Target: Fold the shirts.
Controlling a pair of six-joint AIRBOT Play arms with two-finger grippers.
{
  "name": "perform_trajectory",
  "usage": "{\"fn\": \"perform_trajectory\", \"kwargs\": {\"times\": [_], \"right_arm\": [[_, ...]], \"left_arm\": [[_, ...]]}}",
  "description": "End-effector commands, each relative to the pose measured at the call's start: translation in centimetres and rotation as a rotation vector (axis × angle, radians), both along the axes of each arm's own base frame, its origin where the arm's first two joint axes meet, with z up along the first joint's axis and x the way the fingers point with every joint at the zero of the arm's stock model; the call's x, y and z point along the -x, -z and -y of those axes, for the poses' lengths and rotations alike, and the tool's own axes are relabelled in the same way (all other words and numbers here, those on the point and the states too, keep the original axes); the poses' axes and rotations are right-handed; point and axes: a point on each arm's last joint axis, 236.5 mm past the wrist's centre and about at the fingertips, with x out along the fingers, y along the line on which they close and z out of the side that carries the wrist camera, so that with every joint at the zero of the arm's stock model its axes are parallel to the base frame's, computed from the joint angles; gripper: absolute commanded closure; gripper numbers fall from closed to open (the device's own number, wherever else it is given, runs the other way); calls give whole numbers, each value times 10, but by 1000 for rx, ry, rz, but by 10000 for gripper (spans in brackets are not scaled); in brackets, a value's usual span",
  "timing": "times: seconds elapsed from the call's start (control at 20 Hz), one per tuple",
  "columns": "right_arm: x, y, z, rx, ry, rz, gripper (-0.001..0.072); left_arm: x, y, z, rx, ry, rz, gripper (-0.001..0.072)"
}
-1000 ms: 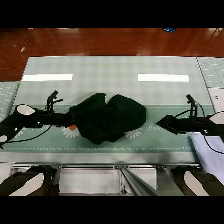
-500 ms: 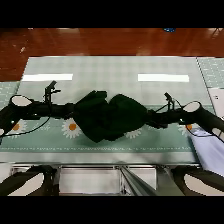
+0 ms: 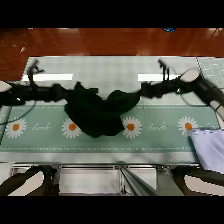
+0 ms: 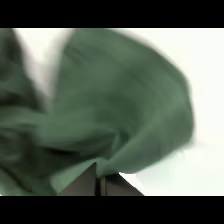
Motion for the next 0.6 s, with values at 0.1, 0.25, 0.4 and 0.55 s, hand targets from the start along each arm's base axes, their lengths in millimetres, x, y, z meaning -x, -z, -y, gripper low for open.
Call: {"fn": "perform_trajectory", "kwargs": {"times": [0.1, 0.25, 0.4, 0.55], "right_arm": [[-31, -263, 63, 225, 47, 583, 688], [27, -375, 76, 289, 63, 833, 688], [99, -429, 93, 339, 115, 991, 688], [161, -455, 109, 385, 166, 1087, 688]], "left_arm": [[-26, -225, -26, -26, -75, 476, 687], [6, -331, -23, -79, -95, 723, 687], [53, -391, -29, -183, -159, 882, 687], [112, -425, -31, -289, -214, 1021, 687]]}}
